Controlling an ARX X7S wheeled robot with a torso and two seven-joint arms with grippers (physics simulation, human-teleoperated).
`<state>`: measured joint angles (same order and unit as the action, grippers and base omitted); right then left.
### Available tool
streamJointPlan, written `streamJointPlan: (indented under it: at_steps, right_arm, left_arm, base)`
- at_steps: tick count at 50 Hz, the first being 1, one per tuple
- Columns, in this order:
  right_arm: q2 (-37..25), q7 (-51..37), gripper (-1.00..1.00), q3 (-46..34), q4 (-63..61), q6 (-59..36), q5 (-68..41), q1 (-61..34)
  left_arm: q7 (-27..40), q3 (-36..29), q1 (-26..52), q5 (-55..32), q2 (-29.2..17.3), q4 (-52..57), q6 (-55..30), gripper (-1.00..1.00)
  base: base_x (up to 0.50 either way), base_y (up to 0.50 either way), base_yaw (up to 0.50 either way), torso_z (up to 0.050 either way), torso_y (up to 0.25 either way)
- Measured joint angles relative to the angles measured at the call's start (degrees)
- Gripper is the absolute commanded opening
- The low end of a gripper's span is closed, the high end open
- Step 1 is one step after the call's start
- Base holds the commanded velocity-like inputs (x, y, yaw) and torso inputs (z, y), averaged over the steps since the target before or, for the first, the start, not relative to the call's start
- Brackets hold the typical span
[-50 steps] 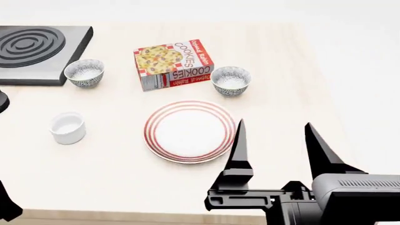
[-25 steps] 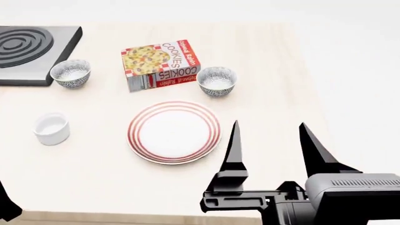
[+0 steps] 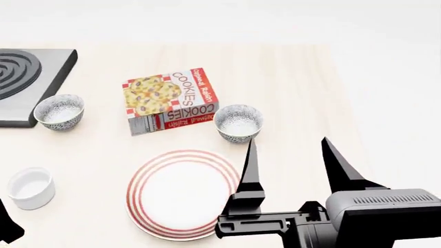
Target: Pick the akita bowl next to the plate and place it on the plate.
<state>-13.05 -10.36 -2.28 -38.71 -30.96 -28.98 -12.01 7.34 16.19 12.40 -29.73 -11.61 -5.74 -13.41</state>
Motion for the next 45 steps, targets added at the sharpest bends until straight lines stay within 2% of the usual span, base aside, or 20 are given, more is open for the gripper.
streamJointPlan:
  at_steps: [12,45]
  right_arm:
    - [-0.5,-0.4,1.00,-0.6,0.1,-0.1,-0.1,-0.1]
    - [-1.2,-1.3,1.00,-1.4,1.6,0.5,-0.3,-0.3]
  left_arm:
    - [0.3,-0.3,-0.2,-0.3,-0.3,0.0,0.1,1.00]
    - [0.9,-1.2,-0.2,-1.2,-0.9,-0.2,0.7,1.00]
  base:
    - [0.24,0.00,0.00,0.000,0.000]
    - [0.47,0.03,0.00,0.000,0.001]
